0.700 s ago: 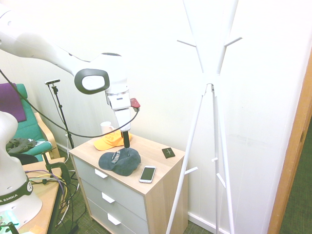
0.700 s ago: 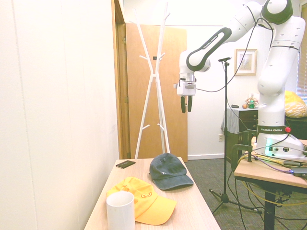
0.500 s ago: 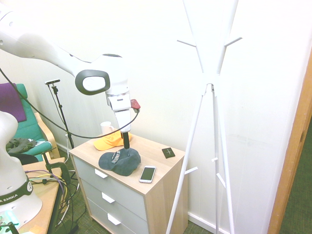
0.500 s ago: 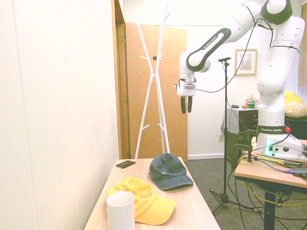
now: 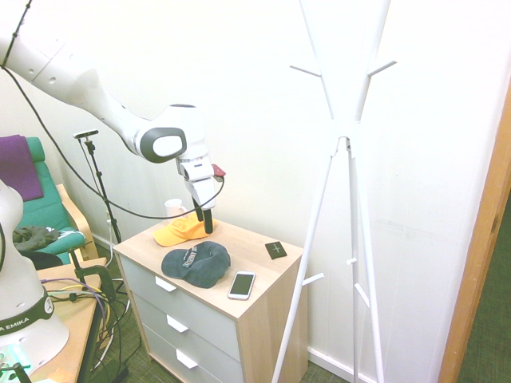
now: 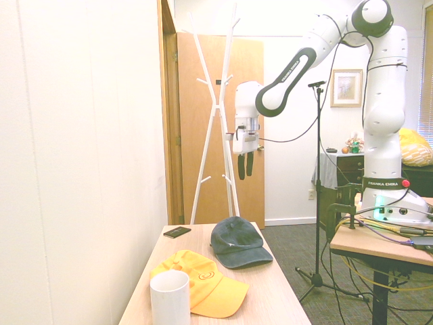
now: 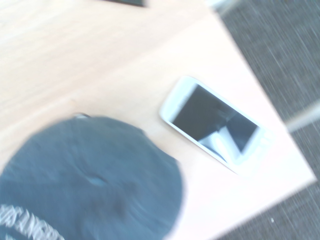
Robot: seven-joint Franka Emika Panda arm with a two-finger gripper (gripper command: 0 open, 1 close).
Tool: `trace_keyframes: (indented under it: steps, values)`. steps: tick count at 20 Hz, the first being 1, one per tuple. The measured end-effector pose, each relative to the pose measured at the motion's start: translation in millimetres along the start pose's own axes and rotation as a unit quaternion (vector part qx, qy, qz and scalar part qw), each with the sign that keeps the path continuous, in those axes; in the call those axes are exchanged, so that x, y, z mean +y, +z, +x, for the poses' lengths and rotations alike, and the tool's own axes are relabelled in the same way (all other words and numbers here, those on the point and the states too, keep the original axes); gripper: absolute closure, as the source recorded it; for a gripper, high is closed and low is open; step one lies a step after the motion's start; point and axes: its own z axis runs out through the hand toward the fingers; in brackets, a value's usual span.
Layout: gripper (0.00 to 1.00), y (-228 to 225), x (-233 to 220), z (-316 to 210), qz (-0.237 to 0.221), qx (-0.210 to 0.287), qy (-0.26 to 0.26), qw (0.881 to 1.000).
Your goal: Hang the cap
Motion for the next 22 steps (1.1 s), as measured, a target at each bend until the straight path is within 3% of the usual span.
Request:
trace_keyframes:
  steps: [9, 10, 13, 22]
  values:
    - [0.0, 109, -51, -30, 0.002, -0.011, -0.047, 0.999]
    - [1.0, 121, -50, -29, 0.002, -0.009, -0.054, 0.998]
    - [1.0, 142, -49, -25, -0.002, -0.008, -0.069, 0.998]
    - [1.0, 138, -58, -16, 0.002, 0.005, -0.072, 0.997]
